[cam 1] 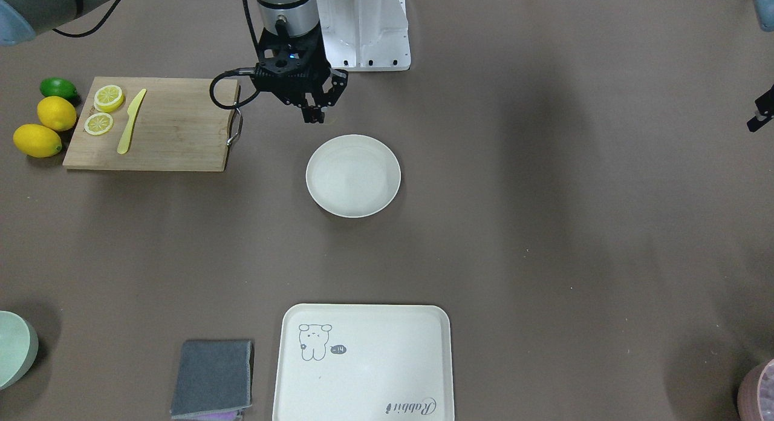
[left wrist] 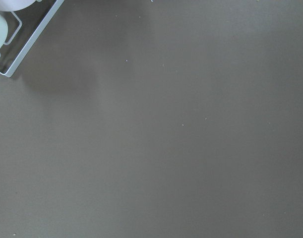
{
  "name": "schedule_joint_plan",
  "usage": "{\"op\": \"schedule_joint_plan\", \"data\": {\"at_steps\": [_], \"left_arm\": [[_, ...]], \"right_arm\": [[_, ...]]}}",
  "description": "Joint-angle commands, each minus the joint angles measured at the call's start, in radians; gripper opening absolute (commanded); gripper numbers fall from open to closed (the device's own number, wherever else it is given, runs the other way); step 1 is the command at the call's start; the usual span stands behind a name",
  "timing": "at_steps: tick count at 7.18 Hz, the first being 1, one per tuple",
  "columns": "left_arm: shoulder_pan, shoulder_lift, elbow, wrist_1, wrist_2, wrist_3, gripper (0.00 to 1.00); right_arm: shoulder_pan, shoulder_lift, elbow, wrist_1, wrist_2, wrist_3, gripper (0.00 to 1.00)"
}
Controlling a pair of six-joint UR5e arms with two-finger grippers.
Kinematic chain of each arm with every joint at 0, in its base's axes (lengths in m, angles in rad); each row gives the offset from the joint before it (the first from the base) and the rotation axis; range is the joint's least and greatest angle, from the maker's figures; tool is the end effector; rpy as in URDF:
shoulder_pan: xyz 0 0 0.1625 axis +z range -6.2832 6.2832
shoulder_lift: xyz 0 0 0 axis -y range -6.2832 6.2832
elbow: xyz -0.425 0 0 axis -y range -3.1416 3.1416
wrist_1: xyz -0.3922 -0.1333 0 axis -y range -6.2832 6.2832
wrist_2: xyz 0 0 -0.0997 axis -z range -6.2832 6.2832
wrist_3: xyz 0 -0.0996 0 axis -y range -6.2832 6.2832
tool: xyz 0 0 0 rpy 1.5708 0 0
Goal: Place red cherry on plate
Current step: 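Carry the cherries with the right gripper over the white plate and release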
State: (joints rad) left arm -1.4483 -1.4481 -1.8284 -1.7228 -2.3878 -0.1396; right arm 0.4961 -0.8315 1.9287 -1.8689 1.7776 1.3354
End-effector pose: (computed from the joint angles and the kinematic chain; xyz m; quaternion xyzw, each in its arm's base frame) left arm -0.0051 -0.4556 0.5687 0.0787 0.4069 0.0490 0.9087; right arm -0.4780 -0.3870 0.1240 0.0496 -0.3953 0.0793 0.9138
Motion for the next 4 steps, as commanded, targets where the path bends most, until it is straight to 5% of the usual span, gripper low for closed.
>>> {"op": "schedule_joint_plan", "data": {"at_steps": [1, 4], "left_arm": [[0.000, 0.015, 0.000, -0.023, -0.001, 0.000, 0.98], [0.000, 0.020, 0.001, -0.024, -0.007, 0.000, 0.98]], "right_arm": [[-0.048, 0.005, -0.103, 0.060, -0.063, 0.039, 0.00], [-0.099, 0.008, -0.215, 0.177, -0.162, 0.093, 0.00]]}}
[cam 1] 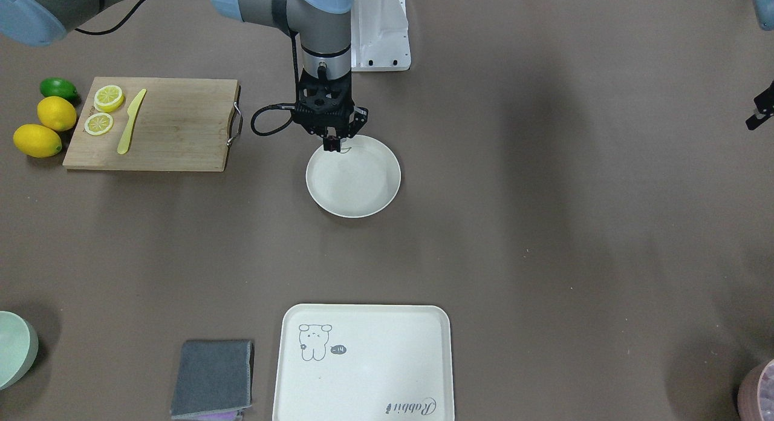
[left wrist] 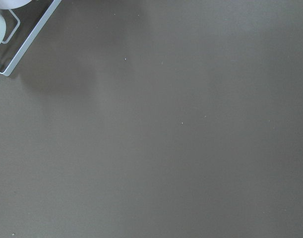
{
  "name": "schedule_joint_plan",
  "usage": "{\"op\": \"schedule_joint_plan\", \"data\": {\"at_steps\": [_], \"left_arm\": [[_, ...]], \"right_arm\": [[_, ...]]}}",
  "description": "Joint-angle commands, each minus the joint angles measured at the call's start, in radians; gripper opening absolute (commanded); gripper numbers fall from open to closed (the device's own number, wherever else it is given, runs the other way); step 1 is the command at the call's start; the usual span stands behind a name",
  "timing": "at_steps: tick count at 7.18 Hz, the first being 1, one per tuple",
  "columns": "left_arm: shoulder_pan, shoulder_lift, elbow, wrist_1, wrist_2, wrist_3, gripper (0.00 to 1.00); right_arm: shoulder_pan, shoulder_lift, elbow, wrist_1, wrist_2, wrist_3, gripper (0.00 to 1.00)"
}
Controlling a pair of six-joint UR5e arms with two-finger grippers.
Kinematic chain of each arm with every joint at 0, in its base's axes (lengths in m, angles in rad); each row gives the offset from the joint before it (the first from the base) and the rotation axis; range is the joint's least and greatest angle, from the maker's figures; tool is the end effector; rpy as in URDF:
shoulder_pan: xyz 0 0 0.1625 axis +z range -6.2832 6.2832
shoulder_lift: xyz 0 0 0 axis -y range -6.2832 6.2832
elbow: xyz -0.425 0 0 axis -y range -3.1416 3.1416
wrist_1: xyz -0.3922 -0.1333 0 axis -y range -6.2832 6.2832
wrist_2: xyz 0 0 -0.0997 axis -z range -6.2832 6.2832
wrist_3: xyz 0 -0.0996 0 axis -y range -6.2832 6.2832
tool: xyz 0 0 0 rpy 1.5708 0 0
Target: Place red cherry on plate
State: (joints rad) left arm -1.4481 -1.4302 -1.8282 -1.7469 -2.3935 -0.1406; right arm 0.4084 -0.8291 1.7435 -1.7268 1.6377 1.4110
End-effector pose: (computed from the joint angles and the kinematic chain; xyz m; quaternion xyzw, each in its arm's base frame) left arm -0.0054 -0.4490 0.5737 0.0807 0.4097 0.0502 0.9073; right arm -0.5620 -0.3812 0.1687 0.0739 -0.3638 0.1028 0.9228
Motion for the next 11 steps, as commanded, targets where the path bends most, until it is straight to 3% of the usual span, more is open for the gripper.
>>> {"op": "schedule_joint_plan", "data": {"at_steps": [1, 3, 4, 5, 7, 9, 11], "left_arm": [[0.000, 0.002, 0.000, 0.000, -0.001, 0.001, 0.98], [0.000, 0.002, 0.001, 0.000, -0.001, 0.001, 0.98], [0.000, 0.002, 0.001, 0.000, -0.001, 0.001, 0.98], [0.000, 0.002, 0.001, 0.000, -0.001, 0.001, 0.98], [0.000, 0.002, 0.004, 0.000, -0.001, 0.000, 0.98], [0.000, 0.001, 0.010, 0.001, -0.003, -0.007, 0.98], [0.000, -0.001, 0.029, 0.003, 0.000, -0.007, 0.98]], "right_arm": [[-0.010, 0.004, -0.025, 0.038, -0.024, 0.022, 0.99], [0.019, -0.015, -0.001, 0.029, -0.009, 0.007, 1.00], [0.068, -0.069, 0.060, 0.010, 0.038, -0.015, 1.00], [0.163, -0.175, 0.167, -0.026, 0.135, -0.149, 1.00], [0.365, -0.321, 0.290, -0.115, 0.253, -0.386, 1.00], [0.495, -0.495, 0.367, -0.140, 0.317, -0.570, 1.00], [0.678, -0.666, 0.366, -0.134, 0.462, -0.839, 1.00]]}}
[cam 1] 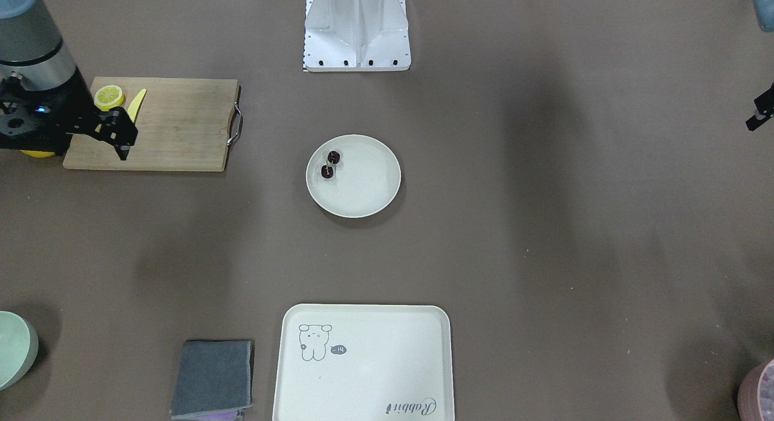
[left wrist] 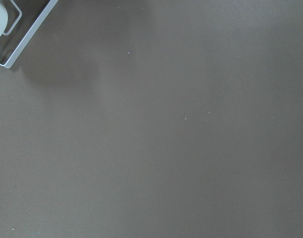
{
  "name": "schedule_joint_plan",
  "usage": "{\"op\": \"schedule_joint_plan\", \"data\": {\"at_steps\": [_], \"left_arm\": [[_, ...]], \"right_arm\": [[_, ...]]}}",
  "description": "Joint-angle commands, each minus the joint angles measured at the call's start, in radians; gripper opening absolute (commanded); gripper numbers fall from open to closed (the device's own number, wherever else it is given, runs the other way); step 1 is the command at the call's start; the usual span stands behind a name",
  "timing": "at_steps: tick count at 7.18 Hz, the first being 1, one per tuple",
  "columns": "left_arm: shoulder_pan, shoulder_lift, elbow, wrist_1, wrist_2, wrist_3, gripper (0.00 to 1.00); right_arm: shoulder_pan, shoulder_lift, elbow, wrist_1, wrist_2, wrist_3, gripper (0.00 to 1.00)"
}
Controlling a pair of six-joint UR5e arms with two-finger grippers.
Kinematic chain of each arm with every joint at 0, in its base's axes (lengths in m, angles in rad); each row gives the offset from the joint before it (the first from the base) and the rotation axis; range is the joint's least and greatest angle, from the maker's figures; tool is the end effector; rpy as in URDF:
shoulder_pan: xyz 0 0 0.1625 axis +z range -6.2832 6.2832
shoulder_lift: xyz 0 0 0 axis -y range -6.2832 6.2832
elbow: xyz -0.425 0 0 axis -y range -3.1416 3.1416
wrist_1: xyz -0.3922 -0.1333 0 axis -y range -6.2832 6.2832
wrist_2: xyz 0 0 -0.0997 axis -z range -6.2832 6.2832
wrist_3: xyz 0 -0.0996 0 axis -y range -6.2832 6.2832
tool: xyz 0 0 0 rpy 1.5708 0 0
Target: Place red cherry on plate
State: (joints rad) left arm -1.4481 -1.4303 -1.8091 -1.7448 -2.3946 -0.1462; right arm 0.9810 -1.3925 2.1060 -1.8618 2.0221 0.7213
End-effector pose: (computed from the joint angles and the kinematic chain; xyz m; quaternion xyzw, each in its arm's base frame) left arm -0.0053 -0.4490 0.5834 0.0699 0.4097 0.0436 0.9085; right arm -0.2032 -0.4652 0.3649 0.0286 -0.2980 0.0158 0.9540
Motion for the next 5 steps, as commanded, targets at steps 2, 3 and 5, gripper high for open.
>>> {"op": "schedule_joint_plan", "data": {"at_steps": [2, 3, 5], "left_arm": [[0.002, -0.001, 0.025, 0.004, 0.009, -0.003, 0.98], [0.003, -0.004, 0.028, 0.007, 0.009, -0.004, 0.98], [0.002, -0.005, 0.033, 0.008, 0.009, -0.004, 0.98]], "right_arm": [[0.314, -0.233, -0.067, 0.009, 0.179, -0.405, 1.00], [0.414, -0.249, -0.127, 0.007, 0.197, -0.515, 1.00], [0.478, -0.238, -0.194, 0.010, 0.256, -0.577, 1.00]]}}
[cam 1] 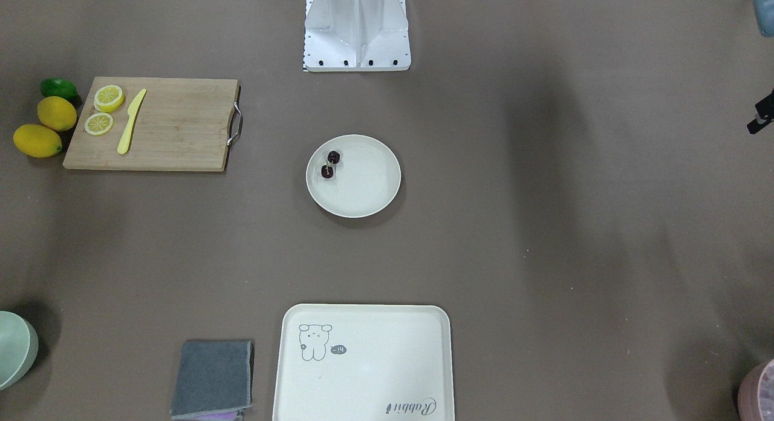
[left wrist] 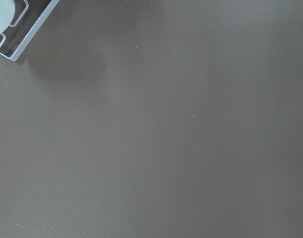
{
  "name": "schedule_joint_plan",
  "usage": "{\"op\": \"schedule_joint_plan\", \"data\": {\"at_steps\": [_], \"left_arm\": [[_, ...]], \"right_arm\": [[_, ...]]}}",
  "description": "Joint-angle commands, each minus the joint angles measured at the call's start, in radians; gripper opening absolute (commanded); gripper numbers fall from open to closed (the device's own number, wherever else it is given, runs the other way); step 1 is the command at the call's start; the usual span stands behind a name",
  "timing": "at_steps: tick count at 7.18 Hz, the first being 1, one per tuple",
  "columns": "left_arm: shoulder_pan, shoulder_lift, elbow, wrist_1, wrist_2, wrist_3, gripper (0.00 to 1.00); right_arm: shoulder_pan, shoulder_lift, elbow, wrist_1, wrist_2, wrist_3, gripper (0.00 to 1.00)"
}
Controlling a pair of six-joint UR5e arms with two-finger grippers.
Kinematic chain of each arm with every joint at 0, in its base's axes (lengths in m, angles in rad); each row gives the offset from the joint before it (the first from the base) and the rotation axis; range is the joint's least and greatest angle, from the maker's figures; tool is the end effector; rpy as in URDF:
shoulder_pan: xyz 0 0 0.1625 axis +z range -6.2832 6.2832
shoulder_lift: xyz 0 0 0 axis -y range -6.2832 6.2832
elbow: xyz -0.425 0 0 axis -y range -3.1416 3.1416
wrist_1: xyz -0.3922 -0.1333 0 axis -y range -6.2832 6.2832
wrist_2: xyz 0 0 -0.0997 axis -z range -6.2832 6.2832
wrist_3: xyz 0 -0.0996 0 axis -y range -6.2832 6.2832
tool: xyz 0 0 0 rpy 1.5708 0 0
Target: Place red cherry on plate
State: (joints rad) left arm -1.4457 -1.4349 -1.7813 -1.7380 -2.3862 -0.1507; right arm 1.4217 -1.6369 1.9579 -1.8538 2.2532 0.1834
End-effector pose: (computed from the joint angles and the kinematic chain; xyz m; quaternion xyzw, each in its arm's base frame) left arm -0.0046 -0.4508 0.5968 0.0556 0.4051 0.0362 0.9119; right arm 0.0034 -0.4522 0.5363 -0.0377 -0.3329 0.0098 0.9422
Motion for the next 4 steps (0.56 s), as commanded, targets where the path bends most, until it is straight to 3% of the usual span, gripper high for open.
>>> {"op": "schedule_joint_plan", "data": {"at_steps": [1, 4], "left_arm": [[-0.001, 0.004, 0.005, 0.003, -0.001, 0.000, 0.98], [-0.012, 0.008, 0.027, 0.000, 0.002, 0.011, 0.98]], "right_arm": [[0.037, 0.018, -0.068, 0.039, 0.025, -0.082, 1.00], [0.037, 0.035, -0.097, 0.091, -0.004, -0.093, 1.00]]}}
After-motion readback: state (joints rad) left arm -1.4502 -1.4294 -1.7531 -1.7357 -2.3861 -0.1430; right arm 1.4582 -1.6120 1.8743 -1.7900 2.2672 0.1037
